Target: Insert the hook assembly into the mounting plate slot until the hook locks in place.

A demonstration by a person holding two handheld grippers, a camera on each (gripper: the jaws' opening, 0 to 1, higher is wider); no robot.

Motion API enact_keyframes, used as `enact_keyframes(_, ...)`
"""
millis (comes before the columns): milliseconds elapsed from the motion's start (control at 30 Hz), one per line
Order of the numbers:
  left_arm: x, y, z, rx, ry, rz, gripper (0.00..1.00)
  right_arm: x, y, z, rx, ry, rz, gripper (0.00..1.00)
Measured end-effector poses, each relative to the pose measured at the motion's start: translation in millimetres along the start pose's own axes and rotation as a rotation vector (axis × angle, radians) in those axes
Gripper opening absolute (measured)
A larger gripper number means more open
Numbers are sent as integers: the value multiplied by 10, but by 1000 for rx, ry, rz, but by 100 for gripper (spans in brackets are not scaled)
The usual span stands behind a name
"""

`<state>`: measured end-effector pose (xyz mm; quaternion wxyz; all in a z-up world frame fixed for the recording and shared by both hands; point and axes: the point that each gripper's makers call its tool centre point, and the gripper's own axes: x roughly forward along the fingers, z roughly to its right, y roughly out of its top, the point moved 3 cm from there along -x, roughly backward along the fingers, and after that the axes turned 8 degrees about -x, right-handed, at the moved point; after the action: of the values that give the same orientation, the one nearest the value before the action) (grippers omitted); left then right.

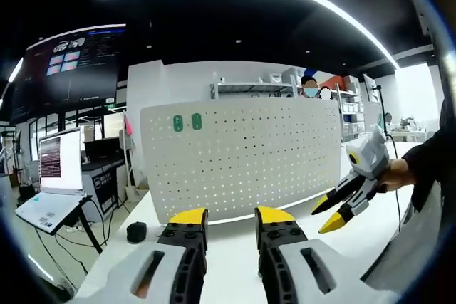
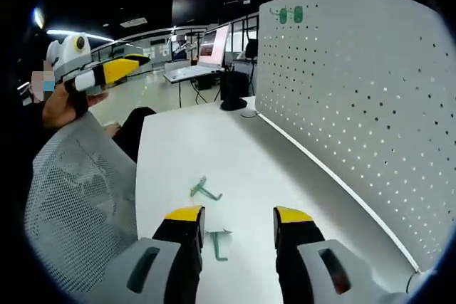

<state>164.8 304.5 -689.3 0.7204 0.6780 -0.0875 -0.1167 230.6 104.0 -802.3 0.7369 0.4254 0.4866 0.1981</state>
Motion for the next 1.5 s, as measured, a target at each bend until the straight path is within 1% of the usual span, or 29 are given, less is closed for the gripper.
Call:
enact_keyframes(100,-1,0,11,5,-2,1,26,47,-44,5,-28,12,-17,33)
enact_keyframes(267,9,-10,22,9,-7,-3,26,103,-107,36,-44,31,-24,28)
enact_keyframes(333,13,-18,28,11,-10,-8,26,142,-166,36,-55,46,-39,26)
enact_keyframes(433,16,-23,30,13,-11,-9,26,213,-298,31,-71,61,-88,25)
enact_keyframes(567,19,-28,30,11,-12,-13,25,285,-423,9,-109,72,-133,24)
enact_keyframes(600,21,-30,28,12,-11,-14,25,307,-443,-1,-129,76,-137,24)
enact_keyframes(800,17,-26,18,6,-7,-10,25,414,-539,-29,-185,95,-177,24)
enact_keyframes(967,15,-28,8,0,-6,-9,25,487,-546,-93,-216,119,-187,25)
enact_keyframes(1100,13,-28,6,-5,-5,-7,25,518,-506,-164,-207,138,-179,26)
enact_keyframes(1167,14,-33,7,-4,-7,-11,25,535,-471,-220,-212,149,-170,26)
enact_keyframes(1333,14,-35,8,-7,-8,-11,24,575,-432,-405,-223,206,-158,26)
enact_keyframes(1500,18,-40,15,-3,-10,-14,24,554,-467,-452,-260,222,-185,26)
